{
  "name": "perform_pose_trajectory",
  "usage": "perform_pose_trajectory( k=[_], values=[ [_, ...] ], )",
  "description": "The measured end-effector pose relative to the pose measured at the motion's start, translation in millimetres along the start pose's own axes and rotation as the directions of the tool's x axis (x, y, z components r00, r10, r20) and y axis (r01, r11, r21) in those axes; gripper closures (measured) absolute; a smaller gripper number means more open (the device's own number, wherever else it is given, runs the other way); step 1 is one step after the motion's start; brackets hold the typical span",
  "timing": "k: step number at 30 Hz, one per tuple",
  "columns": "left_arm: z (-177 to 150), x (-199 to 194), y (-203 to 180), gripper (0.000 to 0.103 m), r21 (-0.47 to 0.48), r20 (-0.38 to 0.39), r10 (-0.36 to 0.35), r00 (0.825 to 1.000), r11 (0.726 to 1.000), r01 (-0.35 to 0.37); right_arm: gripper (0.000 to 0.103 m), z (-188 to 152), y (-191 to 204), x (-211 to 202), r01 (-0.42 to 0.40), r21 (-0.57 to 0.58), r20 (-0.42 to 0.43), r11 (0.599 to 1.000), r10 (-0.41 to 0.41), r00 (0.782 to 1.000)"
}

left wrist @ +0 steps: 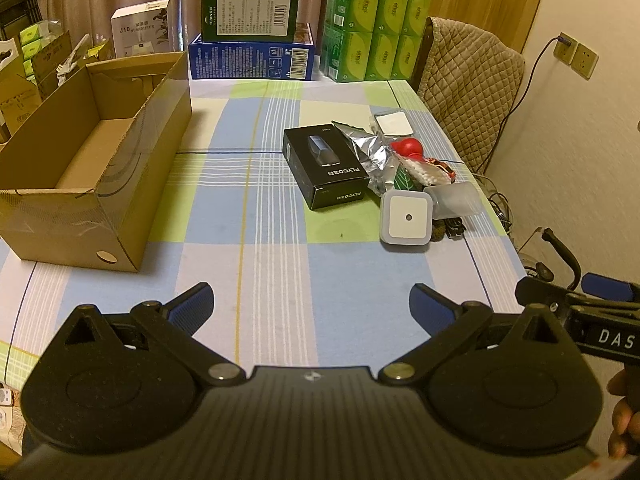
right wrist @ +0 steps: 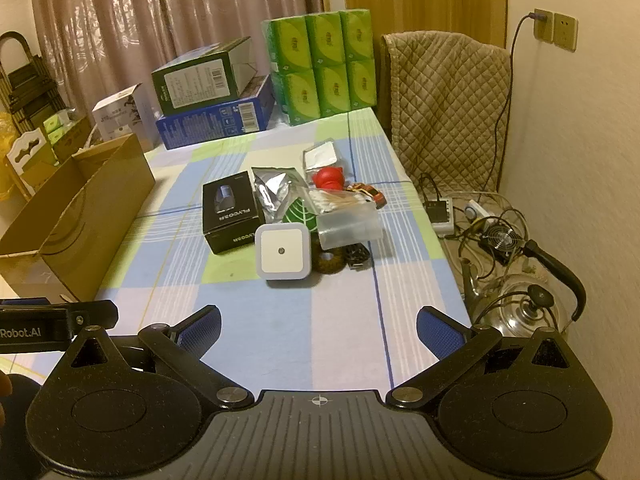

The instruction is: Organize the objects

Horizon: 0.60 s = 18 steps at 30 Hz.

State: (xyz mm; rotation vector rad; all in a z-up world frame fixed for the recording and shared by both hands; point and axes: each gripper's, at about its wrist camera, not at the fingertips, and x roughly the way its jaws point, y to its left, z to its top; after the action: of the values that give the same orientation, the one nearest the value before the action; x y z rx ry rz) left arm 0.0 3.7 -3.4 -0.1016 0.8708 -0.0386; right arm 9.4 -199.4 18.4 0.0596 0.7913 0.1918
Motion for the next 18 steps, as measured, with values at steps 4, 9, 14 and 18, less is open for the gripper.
perform_pose_trajectory(
  k=[4,9,14,18],
  values=[
    [-0.1,-0.1,-0.1,0.001,0.0,0.001,0.0,1.0,1.0,0.0,0.002,0.0,-1.3,0.6,0.002,0.001,0.001,1.0,-0.002,1.0],
    [1.5,2.4,-0.7,0.001,0.01,0.003,0.001,1.0,1.0,-0.001,0.002,0.7,-6.6,3.1,0.001,0.004,0.001,1.0,-0.001,1.0],
    [8.3,5.7,-2.2,0.001,0.028,0.013,-0.007,1.0,1.0,0.006,0.002,4.6,-11.2,6.3,0.003,0.001,0.008,1.0,-0.003,1.0],
    [14.5,10.5,-3.2,0.001,0.044,0.025,-0.022,0.999,0.999,0.021,0.002,9.3,-13.3,10.8,-0.002,-0.011,0.025,1.0,0.002,1.0]
  ],
)
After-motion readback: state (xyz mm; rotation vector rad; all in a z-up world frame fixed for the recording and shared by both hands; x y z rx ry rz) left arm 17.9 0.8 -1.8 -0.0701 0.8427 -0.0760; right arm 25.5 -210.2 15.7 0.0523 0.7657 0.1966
